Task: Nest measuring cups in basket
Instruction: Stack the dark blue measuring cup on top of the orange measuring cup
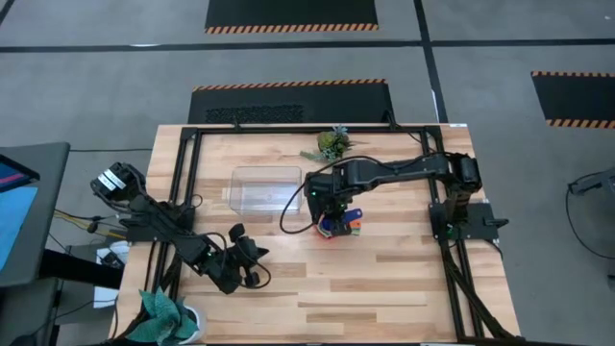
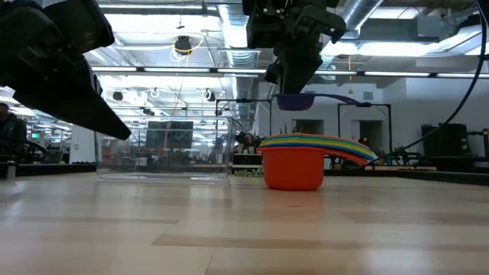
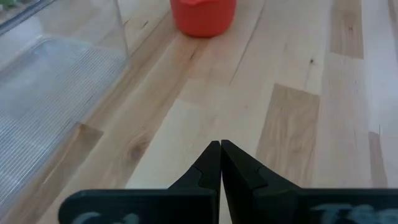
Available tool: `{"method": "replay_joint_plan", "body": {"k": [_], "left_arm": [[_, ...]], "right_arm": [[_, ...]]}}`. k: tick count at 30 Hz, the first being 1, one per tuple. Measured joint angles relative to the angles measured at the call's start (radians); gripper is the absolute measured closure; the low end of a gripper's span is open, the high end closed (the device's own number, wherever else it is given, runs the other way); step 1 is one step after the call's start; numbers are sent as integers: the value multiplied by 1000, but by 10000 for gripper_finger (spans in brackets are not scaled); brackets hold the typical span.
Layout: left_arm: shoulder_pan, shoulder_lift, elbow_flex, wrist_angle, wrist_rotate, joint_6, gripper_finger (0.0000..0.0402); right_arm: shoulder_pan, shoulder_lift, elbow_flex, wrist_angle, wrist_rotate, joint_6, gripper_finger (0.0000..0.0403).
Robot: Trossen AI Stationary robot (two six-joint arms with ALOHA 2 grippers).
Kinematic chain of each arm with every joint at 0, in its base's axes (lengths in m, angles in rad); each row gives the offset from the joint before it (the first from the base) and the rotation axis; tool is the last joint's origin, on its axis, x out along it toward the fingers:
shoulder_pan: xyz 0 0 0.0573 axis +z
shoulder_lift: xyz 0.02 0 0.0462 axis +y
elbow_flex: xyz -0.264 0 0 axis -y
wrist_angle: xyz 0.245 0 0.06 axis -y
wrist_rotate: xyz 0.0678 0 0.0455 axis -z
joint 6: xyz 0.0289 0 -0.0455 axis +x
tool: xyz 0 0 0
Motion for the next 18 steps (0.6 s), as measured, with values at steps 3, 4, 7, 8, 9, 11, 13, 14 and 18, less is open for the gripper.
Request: {"method": "replay_joint_plan", "body": {"k": [3,4,7,8,9,11,13,14,18], "left_arm": [[0,0,0,7,-40,5,401],[-1,0,0,11,-60,18,401],[0,0,0,31,-91,77,401],[-2,0,0,46,-94,98,401],[-5,0,0,62,-96,118,401],[-12,0,0,87,-97,151,401],[-24,0,0,102,-103,177,401],[-31,0,0,106,-111,188,401],[-55,0,0,107,-149,197,401]], "right_arm": [[0,0,0,6,0,0,348],[3,0,0,9,0,0,347],[7,0,0,19,1,-14,346],[8,0,0,19,1,-26,346],[9,0,0,18,0,-37,346],[9,0,0,2,0,-50,346],[0,0,0,-18,0,-44,345],[-7,0,0,-31,0,-40,345],[-24,-2,-53,29,-3,-35,345]]}}
